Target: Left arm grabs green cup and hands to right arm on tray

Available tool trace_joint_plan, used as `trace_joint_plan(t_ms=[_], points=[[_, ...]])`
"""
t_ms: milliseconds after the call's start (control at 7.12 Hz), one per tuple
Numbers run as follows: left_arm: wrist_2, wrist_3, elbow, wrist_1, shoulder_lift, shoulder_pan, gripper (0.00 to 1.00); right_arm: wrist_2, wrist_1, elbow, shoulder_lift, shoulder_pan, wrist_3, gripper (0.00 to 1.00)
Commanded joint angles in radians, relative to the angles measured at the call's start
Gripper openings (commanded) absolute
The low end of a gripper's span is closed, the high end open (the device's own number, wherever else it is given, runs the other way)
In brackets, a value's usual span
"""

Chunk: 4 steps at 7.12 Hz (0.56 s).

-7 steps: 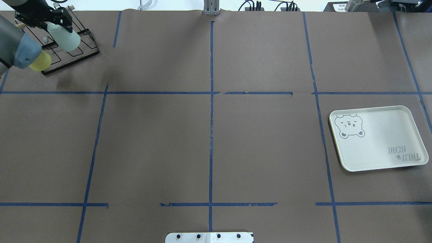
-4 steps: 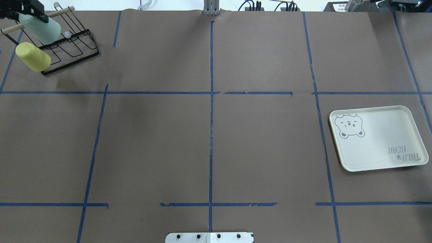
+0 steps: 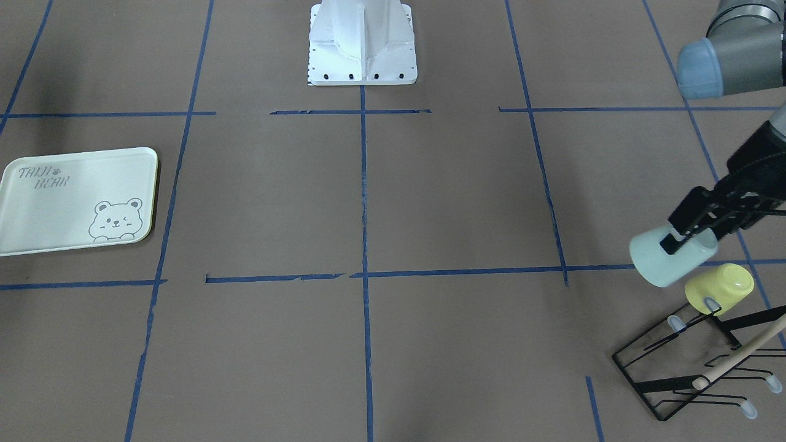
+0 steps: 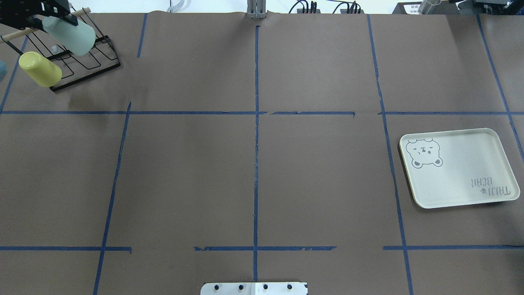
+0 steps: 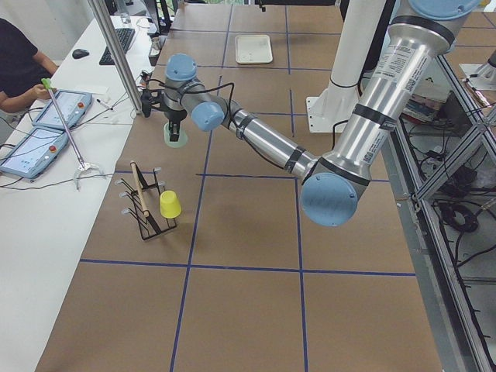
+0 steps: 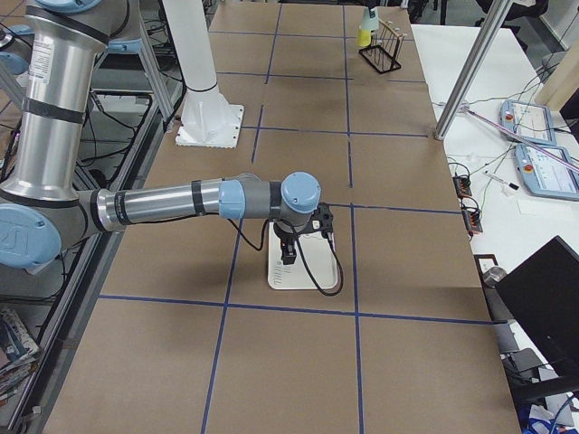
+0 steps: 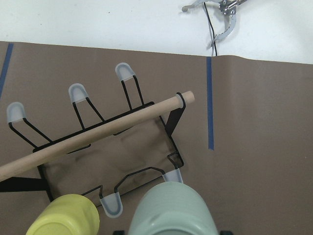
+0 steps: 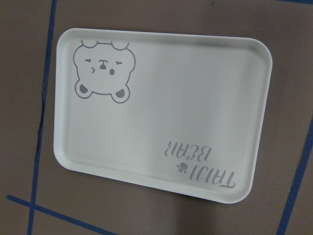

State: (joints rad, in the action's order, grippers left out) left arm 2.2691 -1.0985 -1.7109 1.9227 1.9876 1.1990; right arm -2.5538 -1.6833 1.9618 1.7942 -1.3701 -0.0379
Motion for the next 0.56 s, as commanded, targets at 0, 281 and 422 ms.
trace_joint_plan(t_ms=[0,281,422], points=[[0.003,-0.342,-0.038,0.173,0.008,-0.138,0.08,-0.025,0.136,-0.006,-0.013,0.035,0.111,0.99],[-0.031,-0.585,-0.020,0.394,0.029,-0.241,0.08,-0.040,0.342,-0.012,-0.064,0.098,0.389,0.99],[-0.153,-0.704,-0.018,0.506,0.039,-0.337,0.08,-0.031,0.434,-0.017,-0.114,0.145,0.556,0.99]])
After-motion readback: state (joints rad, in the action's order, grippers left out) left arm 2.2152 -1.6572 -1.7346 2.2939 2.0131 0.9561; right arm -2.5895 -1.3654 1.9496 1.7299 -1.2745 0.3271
